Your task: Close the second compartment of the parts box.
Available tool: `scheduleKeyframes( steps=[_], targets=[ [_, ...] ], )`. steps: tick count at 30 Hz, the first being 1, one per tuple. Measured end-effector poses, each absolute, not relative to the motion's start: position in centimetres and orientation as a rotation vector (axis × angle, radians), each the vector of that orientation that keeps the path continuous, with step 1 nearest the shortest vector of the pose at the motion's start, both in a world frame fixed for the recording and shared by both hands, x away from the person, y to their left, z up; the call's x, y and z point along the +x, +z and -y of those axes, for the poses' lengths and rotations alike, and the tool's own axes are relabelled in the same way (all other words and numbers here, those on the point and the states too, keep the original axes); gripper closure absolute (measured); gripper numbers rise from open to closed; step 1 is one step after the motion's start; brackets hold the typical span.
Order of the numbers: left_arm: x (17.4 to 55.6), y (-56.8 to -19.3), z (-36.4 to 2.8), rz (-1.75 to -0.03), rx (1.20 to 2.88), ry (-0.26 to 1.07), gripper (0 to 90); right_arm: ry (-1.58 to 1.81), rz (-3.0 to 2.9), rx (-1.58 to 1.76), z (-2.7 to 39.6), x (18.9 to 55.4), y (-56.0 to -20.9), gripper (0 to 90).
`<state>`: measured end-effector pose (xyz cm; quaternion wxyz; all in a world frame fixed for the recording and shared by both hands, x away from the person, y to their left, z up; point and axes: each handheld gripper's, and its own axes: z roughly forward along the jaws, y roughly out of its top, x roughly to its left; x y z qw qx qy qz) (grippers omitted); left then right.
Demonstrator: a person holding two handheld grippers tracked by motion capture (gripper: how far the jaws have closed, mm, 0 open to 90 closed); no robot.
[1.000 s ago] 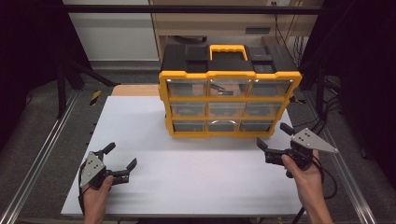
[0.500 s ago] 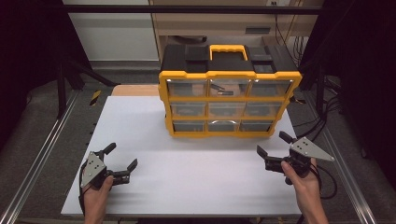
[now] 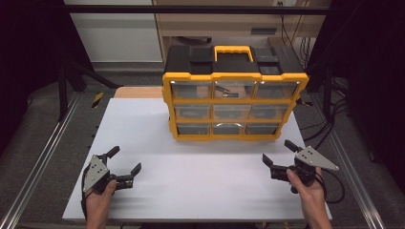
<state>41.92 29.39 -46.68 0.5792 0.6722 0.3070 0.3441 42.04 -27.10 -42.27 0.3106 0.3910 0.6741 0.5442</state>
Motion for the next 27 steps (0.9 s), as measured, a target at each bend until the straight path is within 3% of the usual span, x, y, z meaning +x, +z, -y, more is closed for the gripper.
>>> scheduleKeyframes(
  steps=[27],
  targets=[
    [42.0, -46.8, -29.3, -0.709, 1.568, 0.798, 0.5, 1.461, -1.803, 0.999, 25.4, 42.9, -44.4, 5.0]
  ],
)
